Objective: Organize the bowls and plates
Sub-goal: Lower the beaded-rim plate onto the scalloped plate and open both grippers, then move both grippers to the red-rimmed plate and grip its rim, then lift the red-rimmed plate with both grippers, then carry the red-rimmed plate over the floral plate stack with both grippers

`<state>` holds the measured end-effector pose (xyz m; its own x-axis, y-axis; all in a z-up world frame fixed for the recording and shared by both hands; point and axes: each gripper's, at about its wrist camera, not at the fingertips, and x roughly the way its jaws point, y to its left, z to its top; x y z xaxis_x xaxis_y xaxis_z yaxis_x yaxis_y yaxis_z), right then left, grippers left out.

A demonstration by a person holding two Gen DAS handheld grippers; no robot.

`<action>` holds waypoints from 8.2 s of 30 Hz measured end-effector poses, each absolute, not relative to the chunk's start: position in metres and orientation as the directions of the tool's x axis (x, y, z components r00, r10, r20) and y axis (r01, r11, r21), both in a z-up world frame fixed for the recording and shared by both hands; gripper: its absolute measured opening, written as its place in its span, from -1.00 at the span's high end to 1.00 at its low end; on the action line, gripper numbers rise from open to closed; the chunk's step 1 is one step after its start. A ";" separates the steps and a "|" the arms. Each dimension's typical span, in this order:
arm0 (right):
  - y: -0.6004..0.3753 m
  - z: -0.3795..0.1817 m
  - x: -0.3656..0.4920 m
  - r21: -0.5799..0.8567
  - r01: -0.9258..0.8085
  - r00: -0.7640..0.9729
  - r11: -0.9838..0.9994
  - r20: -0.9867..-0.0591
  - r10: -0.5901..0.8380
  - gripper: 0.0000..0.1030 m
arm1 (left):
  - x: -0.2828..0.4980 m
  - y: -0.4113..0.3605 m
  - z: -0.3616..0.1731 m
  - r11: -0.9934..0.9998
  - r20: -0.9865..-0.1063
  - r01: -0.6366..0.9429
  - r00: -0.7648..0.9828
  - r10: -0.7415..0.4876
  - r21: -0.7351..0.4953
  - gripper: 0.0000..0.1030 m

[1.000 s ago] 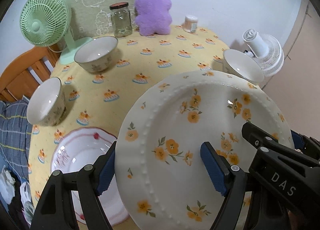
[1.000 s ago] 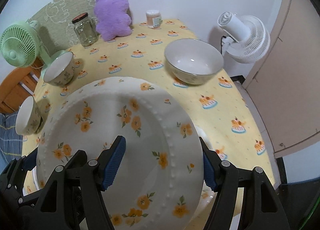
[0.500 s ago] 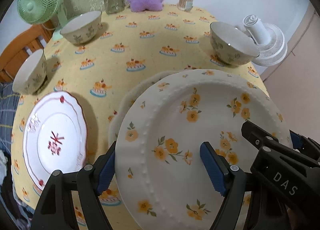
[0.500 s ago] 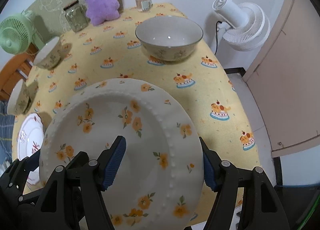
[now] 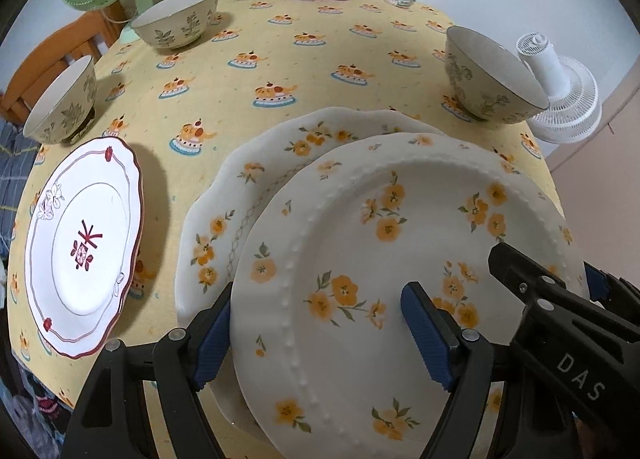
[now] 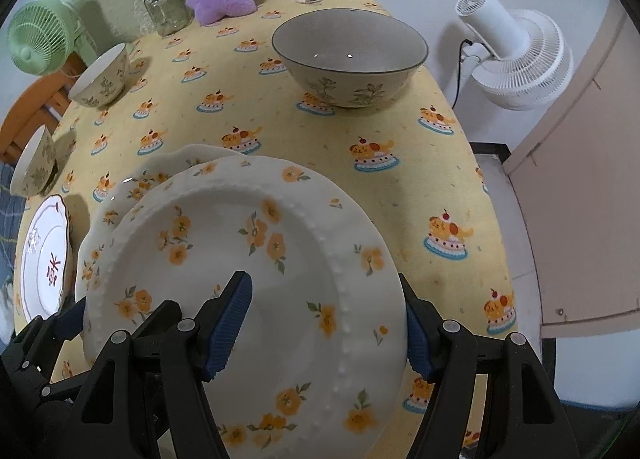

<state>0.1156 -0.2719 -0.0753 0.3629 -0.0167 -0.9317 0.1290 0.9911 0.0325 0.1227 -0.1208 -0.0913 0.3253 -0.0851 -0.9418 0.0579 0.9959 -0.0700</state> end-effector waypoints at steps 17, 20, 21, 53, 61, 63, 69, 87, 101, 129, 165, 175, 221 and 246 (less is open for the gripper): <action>-0.272 -0.085 0.119 0.049 0.103 0.344 0.993 -0.939 0.011 -0.26 | 0.123 -0.126 -0.093 0.999 -0.946 0.033 0.325 0.017 0.029 -0.61; -0.271 -0.082 0.118 0.048 0.091 0.342 0.995 -0.940 0.014 -0.22 | 0.122 -0.135 -0.091 0.993 -0.938 0.057 0.338 0.078 0.103 -0.61; -0.270 -0.081 0.116 0.042 0.082 0.345 0.996 -0.939 0.012 -0.22 | 0.122 -0.135 -0.091 0.994 -0.938 0.052 0.338 0.077 0.101 -0.60; -0.256 -0.073 0.119 -0.063 0.057 0.340 0.996 -0.937 -0.079 0.15 | 0.120 -0.108 -0.077 0.997 -0.953 0.073 0.301 -0.041 -0.020 -0.66; -0.246 -0.078 0.129 -0.065 0.023 0.345 0.998 -0.936 -0.069 0.15 | 0.121 -0.103 -0.079 0.999 -0.957 0.049 0.290 -0.009 0.005 -0.66; -0.247 -0.079 0.129 -0.057 0.021 0.344 0.998 -0.937 -0.061 0.14 | 0.121 -0.103 -0.079 0.999 -0.958 0.045 0.285 -0.006 0.007 -0.66; -0.254 -0.079 0.127 0.032 0.009 0.338 0.999 -0.941 0.027 -0.14 | 0.114 -0.105 -0.077 1.000 -0.961 0.025 0.278 0.000 0.007 -0.69; -0.208 -0.026 0.113 0.047 -0.043 0.472 0.998 -0.879 0.062 -0.57 | 0.109 -0.056 -0.037 0.998 -0.912 0.024 0.405 -0.068 -0.064 -0.91; -0.113 -0.005 0.117 0.075 0.066 0.490 0.995 -0.871 0.033 -0.58 | 0.132 0.045 -0.020 0.992 -0.885 0.124 0.457 -0.087 -0.034 -0.91; -0.009 -0.065 0.154 0.094 0.099 0.483 0.991 -0.875 0.035 -0.58 | 0.167 0.127 -0.081 0.992 -0.900 0.125 0.431 -0.071 -0.019 -0.79; -0.003 -0.101 0.164 0.046 0.085 0.311 0.995 -0.950 0.017 -0.36 | 0.158 0.122 -0.097 0.986 -0.944 0.156 0.313 -0.106 -0.059 -0.41; 0.000 -0.066 0.139 0.028 0.117 0.364 0.993 -0.931 -0.017 -0.36 | 0.140 0.122 -0.064 0.975 -0.924 0.206 0.351 -0.150 -0.080 -0.41; -0.214 -0.034 0.116 -0.004 0.135 0.388 0.991 -0.920 -0.057 -0.36 | 0.125 -0.091 -0.048 0.972 -0.916 0.202 0.357 -0.183 -0.116 -0.41; -0.251 -0.067 0.145 0.009 0.071 0.322 0.997 -0.947 -0.014 -0.36 | 0.143 -0.125 -0.080 0.989 -0.946 0.131 0.306 -0.106 -0.069 -0.47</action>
<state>0.1447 -0.2514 -0.0672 0.3217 -0.0142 -0.9468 0.0707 0.9975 0.0091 0.1435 -0.1254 -0.0800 0.3055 -0.1060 -0.9463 0.1311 0.9890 -0.0685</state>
